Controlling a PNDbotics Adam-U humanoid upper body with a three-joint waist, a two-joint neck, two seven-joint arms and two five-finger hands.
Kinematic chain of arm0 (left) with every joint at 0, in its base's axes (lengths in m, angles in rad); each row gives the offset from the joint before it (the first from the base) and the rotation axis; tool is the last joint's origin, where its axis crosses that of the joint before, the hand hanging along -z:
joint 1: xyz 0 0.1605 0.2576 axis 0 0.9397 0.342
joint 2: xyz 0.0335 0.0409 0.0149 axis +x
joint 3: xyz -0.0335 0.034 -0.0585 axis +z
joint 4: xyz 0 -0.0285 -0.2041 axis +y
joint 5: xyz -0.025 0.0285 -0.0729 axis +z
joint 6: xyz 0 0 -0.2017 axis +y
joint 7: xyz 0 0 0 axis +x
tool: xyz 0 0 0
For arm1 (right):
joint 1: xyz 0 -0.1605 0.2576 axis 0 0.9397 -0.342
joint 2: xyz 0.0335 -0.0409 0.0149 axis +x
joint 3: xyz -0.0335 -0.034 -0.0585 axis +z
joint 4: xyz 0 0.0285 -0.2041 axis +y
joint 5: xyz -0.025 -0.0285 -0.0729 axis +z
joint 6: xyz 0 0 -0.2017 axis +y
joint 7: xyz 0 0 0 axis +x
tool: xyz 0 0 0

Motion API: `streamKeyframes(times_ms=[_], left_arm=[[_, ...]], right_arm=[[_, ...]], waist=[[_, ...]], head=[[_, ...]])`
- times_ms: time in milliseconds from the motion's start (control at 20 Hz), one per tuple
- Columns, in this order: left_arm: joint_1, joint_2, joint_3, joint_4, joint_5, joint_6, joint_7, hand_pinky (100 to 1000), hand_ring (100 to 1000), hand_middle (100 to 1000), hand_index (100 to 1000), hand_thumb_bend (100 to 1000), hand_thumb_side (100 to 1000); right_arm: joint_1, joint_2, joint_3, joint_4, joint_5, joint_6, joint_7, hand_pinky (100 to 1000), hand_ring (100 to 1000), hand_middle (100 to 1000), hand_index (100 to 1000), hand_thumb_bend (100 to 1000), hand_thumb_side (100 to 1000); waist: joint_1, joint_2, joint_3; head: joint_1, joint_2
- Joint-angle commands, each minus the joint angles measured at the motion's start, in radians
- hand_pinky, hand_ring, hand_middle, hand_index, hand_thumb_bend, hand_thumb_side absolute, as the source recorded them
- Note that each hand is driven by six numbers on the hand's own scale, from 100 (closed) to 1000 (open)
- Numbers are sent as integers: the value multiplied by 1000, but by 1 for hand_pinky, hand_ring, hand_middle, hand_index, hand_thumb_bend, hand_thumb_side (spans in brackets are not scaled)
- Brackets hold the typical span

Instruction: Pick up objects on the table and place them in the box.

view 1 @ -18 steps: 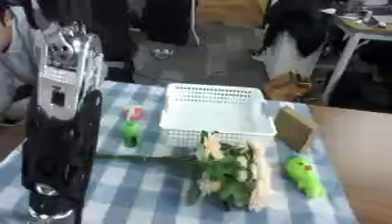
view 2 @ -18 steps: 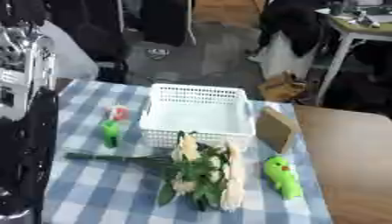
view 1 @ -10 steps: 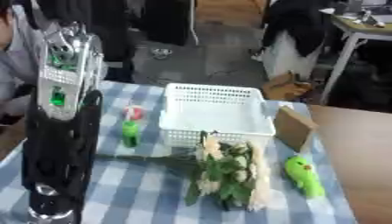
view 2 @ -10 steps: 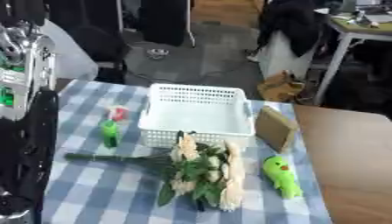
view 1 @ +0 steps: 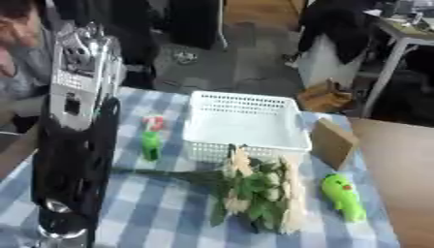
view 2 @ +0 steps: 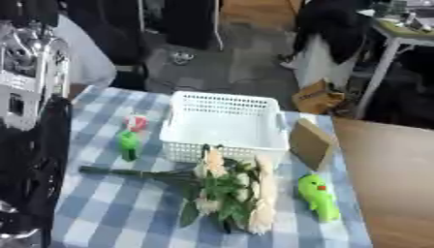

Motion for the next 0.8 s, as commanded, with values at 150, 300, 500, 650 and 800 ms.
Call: streamKeyframes(times_ms=[150,300,500,650,800], left_arm=[[-21,13,-10,-1,-1,3,-11,679,830,837,931,100,967],[-21,12,-14,2,0,4,-16,679,830,836,931,100,967],[-22,9,-18,3,1,5,-20,679,829,834,930,100,969],[-22,7,-21,4,2,7,-23,678,828,831,928,100,969],[-23,8,-25,6,0,9,-28,678,828,829,925,100,969]], right_arm=[[30,-141,24,-15,199,135,121,824,881,805,829,100,982],[44,-187,48,-15,291,193,200,837,885,816,841,100,1000],[55,-235,83,0,393,230,293,848,883,836,859,100,1000],[53,-270,109,56,445,212,349,847,878,839,861,100,1000],[47,-312,147,140,485,162,411,851,880,847,865,100,1000]], waist=[[-21,-13,7],[-22,-13,13],[-25,-13,20],[-27,-13,24],[-29,-13,28]], head=[[4,0],[-6,3],[-23,3],[-35,1],[-46,-3]])
